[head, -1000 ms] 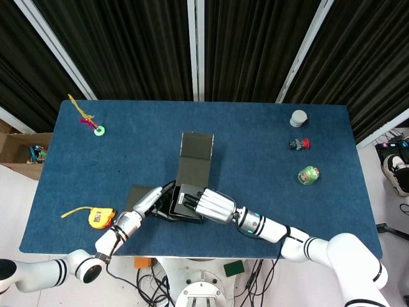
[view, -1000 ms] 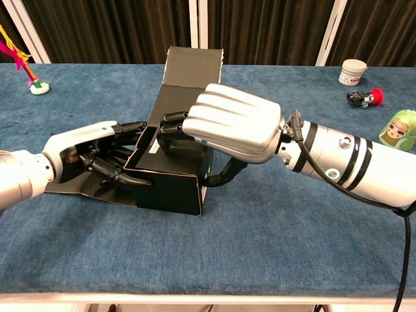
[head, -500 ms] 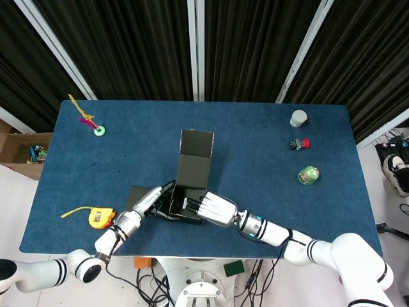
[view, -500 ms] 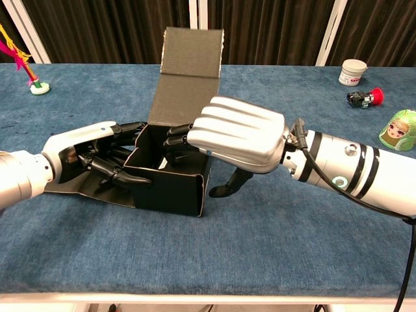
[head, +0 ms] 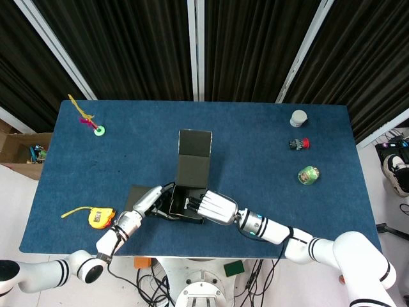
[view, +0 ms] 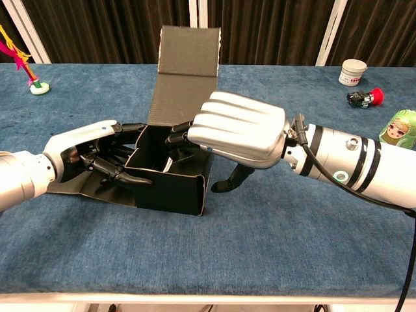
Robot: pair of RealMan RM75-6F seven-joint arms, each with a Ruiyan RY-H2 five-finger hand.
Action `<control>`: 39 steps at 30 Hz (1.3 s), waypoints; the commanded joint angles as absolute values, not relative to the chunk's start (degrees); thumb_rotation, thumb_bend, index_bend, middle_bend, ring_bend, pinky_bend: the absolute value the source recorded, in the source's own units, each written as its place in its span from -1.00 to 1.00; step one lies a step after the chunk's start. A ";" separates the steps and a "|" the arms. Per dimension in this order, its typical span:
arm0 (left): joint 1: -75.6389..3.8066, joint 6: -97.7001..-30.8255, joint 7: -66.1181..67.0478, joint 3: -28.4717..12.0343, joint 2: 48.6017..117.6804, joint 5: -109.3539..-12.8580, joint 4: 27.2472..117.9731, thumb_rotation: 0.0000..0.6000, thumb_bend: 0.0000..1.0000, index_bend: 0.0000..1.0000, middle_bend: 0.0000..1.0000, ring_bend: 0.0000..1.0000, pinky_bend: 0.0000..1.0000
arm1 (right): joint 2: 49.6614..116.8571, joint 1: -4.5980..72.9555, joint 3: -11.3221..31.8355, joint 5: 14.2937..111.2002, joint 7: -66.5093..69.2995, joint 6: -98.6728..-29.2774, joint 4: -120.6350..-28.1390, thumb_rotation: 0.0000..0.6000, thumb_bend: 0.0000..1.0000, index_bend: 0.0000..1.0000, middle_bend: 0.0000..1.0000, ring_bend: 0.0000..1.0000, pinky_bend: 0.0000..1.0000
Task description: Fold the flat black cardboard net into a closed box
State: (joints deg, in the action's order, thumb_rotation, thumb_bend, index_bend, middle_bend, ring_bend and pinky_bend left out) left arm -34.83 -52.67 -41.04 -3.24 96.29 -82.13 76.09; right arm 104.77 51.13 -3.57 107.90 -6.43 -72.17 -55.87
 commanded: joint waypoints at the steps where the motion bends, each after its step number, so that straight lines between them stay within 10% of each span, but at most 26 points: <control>1: -34.29 -54.22 -39.07 -3.31 97.60 -82.30 74.69 1.00 -1.00 -0.24 -0.25 0.11 0.70 | 104.70 50.79 -3.36 107.97 -6.46 -73.03 -55.65 1.00 -0.87 -0.11 -0.14 0.53 1.00; 19: -34.00 -55.35 -37.16 -3.26 99.30 -82.83 72.48 1.00 -1.00 -0.13 -0.12 0.12 0.70 | 104.02 48.97 -4.71 107.86 -5.76 -73.13 -53.51 1.00 -0.68 0.01 -0.11 0.56 1.00; 39: -33.61 -55.48 -38.32 -3.43 99.32 -82.64 72.12 1.00 -1.00 -0.12 -0.12 0.12 0.70 | 105.89 50.34 -5.98 108.82 -5.64 -69.97 -50.52 1.00 -0.41 0.67 0.35 0.63 1.00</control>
State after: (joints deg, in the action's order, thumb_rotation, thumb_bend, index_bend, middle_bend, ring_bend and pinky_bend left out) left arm -33.61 -55.47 -38.32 -3.43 99.32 -82.63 72.12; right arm 105.85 50.32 -6.01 108.84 -5.66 -69.95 -50.56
